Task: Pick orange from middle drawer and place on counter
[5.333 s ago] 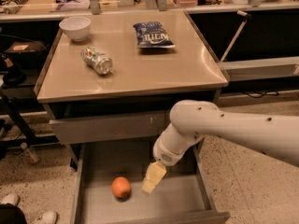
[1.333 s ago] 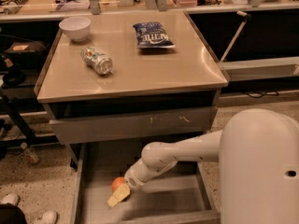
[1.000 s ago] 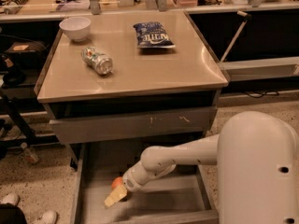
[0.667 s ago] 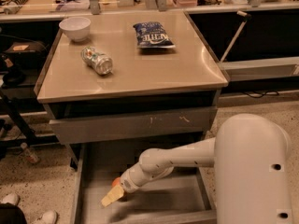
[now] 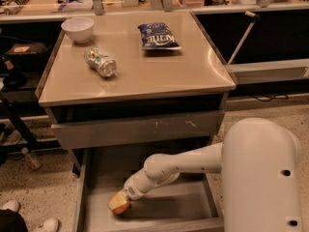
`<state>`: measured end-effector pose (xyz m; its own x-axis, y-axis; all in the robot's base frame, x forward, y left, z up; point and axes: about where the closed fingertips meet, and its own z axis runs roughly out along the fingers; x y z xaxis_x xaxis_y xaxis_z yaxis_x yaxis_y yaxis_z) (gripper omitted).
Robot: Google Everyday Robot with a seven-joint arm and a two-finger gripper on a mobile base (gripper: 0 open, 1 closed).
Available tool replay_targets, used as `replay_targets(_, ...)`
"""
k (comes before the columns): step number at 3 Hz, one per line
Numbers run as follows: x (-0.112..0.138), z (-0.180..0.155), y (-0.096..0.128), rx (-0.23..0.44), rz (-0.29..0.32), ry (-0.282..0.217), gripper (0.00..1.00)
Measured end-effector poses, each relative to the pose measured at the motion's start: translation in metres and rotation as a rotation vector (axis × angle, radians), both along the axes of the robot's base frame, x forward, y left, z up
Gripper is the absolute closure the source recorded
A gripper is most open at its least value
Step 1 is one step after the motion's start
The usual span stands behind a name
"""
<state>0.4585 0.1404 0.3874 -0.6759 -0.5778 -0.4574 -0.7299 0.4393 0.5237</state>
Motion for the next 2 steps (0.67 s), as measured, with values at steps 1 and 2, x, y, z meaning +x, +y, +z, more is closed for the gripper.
replay_targets(1,0.0000,0.0000,0.0000,0.000,0.000,0.000,0.65)
replay_targets(2,0.0000,0.0001,0.0000,0.000,0.000,0.000,0.89)
